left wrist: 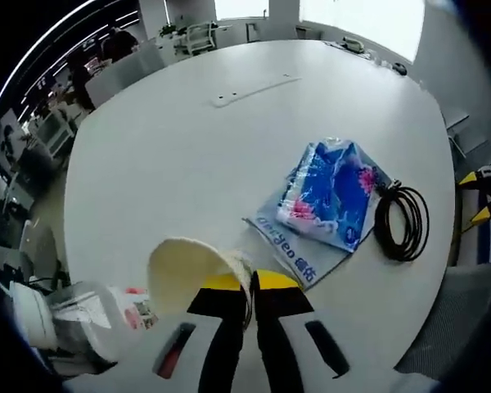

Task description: Arrange the tabletop items into an orderly group along one side of the table until the central work area is clear of visible clutter.

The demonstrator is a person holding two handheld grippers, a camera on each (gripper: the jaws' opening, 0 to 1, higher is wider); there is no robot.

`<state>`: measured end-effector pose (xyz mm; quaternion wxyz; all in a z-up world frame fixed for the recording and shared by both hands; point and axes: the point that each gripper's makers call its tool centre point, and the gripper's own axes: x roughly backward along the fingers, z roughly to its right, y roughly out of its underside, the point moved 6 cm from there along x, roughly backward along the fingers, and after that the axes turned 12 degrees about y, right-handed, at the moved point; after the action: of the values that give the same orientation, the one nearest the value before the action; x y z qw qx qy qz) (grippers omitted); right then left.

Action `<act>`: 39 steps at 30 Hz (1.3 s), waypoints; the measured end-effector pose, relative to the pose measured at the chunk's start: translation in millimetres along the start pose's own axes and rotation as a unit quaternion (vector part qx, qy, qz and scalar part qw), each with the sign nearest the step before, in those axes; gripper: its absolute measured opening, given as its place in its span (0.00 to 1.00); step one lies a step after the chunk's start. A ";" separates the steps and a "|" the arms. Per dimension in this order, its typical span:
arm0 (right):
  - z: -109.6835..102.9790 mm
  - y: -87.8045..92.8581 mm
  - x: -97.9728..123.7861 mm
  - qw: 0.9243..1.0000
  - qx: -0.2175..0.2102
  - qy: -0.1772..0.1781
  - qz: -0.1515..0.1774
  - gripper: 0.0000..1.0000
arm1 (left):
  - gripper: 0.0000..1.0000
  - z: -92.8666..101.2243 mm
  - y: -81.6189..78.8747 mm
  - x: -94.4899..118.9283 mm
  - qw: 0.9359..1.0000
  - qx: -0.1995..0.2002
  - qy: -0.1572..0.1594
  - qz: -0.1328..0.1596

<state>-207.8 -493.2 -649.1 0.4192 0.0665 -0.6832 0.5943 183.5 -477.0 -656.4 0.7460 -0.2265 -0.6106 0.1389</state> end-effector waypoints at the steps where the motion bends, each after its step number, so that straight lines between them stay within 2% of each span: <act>1: 0.3 0.1 0.1 1.000 0.000 0.000 0.000 0.41 | 0.01 0.0 0.4 -0.1 1.000 0.000 0.000 -0.001; 16: 0.6 -1.0 -1.6 1.000 0.000 -0.001 0.001 0.40 | 0.04 1.6 0.7 5.4 1.000 -0.008 -0.001 0.003; 29: -3.3 -4.7 -5.5 1.000 0.006 -0.007 0.001 0.40 | 0.06 4.6 5.9 14.8 1.000 -0.006 0.010 0.027; 39: -5.4 -5.6 -7.1 1.000 0.010 -0.010 -0.001 0.40 | 0.04 9.1 7.2 19.0 0.999 -0.033 0.007 0.035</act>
<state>-197.3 -493.0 -649.8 0.4120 0.0776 -0.6811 0.6002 179.2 -460.1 -642.6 0.7370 -0.2730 -0.6014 0.1433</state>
